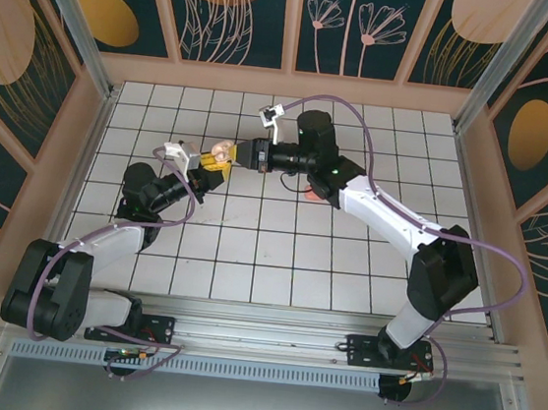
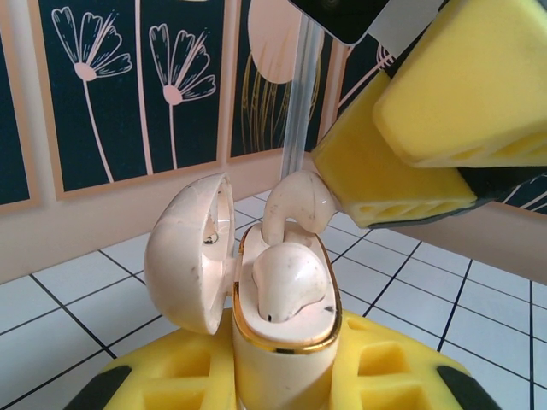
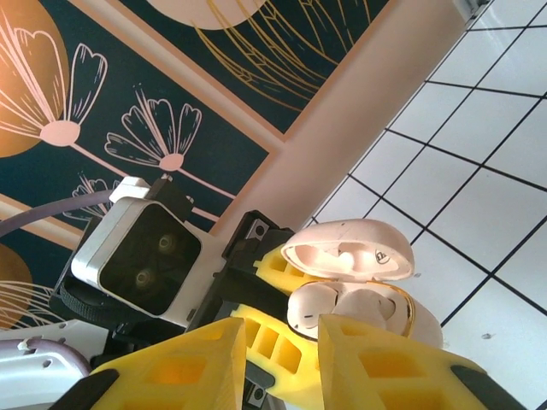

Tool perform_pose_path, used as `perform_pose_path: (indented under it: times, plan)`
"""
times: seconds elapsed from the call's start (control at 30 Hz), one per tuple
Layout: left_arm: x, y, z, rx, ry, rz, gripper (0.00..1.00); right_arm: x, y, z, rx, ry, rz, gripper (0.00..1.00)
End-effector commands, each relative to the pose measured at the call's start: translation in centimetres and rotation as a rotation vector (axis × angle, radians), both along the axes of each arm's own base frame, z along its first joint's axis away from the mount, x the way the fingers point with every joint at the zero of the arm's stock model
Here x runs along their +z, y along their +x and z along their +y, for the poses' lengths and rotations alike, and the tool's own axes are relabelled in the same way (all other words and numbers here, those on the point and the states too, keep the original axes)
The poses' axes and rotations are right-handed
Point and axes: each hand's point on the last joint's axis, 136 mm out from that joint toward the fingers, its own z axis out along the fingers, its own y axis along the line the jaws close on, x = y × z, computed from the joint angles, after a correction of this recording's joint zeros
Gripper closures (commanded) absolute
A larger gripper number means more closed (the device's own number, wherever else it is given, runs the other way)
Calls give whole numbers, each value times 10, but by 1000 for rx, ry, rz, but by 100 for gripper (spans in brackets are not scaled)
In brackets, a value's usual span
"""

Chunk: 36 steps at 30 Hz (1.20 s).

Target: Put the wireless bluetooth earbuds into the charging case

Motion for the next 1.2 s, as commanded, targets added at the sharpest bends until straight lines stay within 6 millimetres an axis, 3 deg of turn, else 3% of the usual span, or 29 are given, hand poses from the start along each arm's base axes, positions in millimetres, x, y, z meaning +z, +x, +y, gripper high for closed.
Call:
perform_pose_path:
  times: [0.0, 0.47, 0.97, 1.17]
  plan:
    - [27, -7, -4, -35, -11, -91, 89, 24, -4, -10, -33, 22, -74, 71]
    - [29, -7, -4, -31, -6, -102, 89, -5, 0, -8, -40, -33, -14, 79]
    - [26, -6, -4, -34, -4, -92, 89, 7, 0, 10, 13, -6, -45, 84]
    - [27, -5, -5, -35, 6, -94, 89, 0, -2, 18, 21, -72, -48, 84]
